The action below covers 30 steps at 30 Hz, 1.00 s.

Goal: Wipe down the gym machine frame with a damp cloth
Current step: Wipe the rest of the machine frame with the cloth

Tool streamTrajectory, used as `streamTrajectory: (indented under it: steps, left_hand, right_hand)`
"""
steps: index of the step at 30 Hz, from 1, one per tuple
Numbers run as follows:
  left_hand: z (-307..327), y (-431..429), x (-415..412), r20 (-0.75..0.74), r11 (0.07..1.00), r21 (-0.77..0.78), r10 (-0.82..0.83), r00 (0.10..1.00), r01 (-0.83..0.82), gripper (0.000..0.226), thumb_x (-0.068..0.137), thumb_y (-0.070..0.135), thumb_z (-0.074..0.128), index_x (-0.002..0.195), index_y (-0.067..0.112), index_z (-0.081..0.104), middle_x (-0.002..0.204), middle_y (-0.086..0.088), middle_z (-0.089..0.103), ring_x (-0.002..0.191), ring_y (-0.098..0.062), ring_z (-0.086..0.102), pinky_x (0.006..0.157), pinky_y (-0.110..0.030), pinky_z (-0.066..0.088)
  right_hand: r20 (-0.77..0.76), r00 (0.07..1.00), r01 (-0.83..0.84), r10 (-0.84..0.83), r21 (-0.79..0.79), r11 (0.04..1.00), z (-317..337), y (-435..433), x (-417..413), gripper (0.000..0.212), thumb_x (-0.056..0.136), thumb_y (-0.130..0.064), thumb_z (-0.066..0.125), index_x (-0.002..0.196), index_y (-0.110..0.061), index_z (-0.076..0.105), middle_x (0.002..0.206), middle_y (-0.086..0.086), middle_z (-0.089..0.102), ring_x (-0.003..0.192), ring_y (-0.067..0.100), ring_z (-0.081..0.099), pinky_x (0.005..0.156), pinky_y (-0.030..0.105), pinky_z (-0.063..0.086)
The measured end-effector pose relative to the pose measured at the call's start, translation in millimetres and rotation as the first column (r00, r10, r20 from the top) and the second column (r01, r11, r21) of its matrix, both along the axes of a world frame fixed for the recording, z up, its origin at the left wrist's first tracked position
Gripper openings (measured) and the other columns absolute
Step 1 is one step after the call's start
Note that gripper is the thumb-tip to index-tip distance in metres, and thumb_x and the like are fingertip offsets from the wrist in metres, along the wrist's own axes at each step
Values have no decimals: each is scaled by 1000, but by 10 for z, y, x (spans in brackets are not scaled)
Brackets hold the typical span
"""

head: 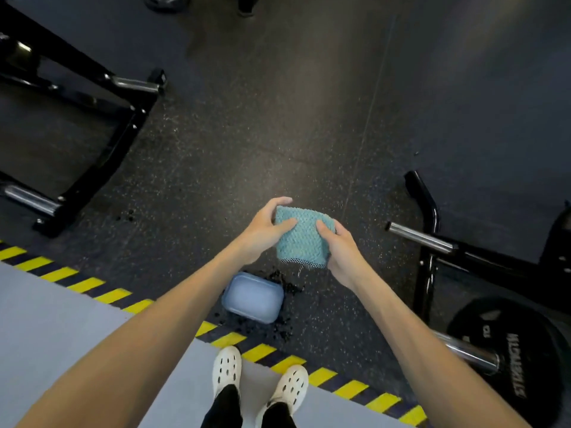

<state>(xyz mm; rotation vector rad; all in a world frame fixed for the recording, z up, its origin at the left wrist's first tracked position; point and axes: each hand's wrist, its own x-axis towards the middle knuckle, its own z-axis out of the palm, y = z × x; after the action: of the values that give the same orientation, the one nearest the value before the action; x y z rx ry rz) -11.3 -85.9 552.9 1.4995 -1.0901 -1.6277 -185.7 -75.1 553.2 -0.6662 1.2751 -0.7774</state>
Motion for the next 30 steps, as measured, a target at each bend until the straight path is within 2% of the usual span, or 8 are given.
streamTrajectory:
  steps: [6, 9, 14, 16, 19, 23, 27, 30]
  left_hand:
    - [-1187, 179, 10, 18, 984, 172, 40, 999, -43, 34, 99, 5, 55, 127, 24, 52, 108, 0, 63, 89, -10, 64, 66, -25, 54]
    - [-1800, 285, 71, 30, 974, 222, 39, 999, -45, 43, 100, 2, 53, 136, 23, 42, 113, -10, 65, 95, -17, 65, 72, -31, 56]
    - [-2819, 422, 100, 93, 954, 292, 43, 995, -69, 46, 99, 7, 57, 140, 14, 38, 123, -12, 64, 104, -19, 63, 72, -23, 56]
    - [-3243, 461, 110, 111, 949, 308, 28, 993, -61, 38, 100, 10, 57, 135, 15, 43, 125, -11, 63, 108, -22, 63, 81, -32, 57]
    - [-3876, 568, 117, 155, 952, 307, -38, 987, -12, 24, 103, 12, 52, 124, 23, 47, 123, -9, 64, 109, -23, 63, 80, -38, 59]
    - [-4630, 722, 99, 262, 971, 235, -108, 959, 45, 27, 103, 10, 50, 127, 22, 49, 124, -1, 57, 114, -11, 52, 66, -25, 55]
    - [-5266, 755, -4, 334, 985, 167, -95, 938, 41, 30, 98, 5, 57, 115, 29, 51, 121, -8, 61, 108, -20, 60, 79, -46, 57]
    - [-5582, 774, -120, 373, 989, 139, -104, 922, 55, 29, 97, 3, 58, 108, 28, 50, 112, -7, 61, 101, -19, 60, 77, -44, 55]
  right_hand:
    - [-168, 983, 91, -75, 90, 992, -1288, 243, 52, 32, 102, -25, 51, 129, -6, 53, 124, 10, 64, 112, 25, 63, 95, 45, 54]
    - [-181, 980, 114, -86, 148, 983, -1871, 325, 75, 32, 101, -23, 54, 126, -5, 56, 121, 10, 66, 109, 25, 64, 92, 43, 55]
    - [-240, 966, 137, -95, 168, 976, -2869, 501, 125, 24, 100, -19, 55, 120, -6, 60, 116, 11, 68, 106, 27, 65, 90, 46, 55]
    - [-287, 952, 152, -104, 150, 977, -3276, 555, 131, 16, 101, -19, 54, 114, -11, 59, 111, 7, 66, 96, 21, 64, 83, 43, 56]
    - [-344, 935, 142, -82, 155, 978, -3907, 672, 158, 8, 103, -22, 48, 103, -23, 56, 101, 2, 62, 83, 15, 59, 59, 33, 52]
    - [-425, 905, 80, -36, 86, 993, -4716, 919, 180, 10, 103, -22, 48, 107, -22, 57, 102, 7, 61, 86, 20, 56, 70, 42, 50]
    - [-516, 857, 29, -9, 30, 999, -5345, 1102, 104, 13, 102, -14, 50, 113, -13, 56, 102, 4, 59, 88, 16, 55, 71, 31, 45]
    - [-564, 825, 34, -17, 19, 999, -5691, 1156, 34, 18, 100, -9, 50, 117, -11, 55, 106, 2, 58, 94, 16, 56, 76, 32, 48]
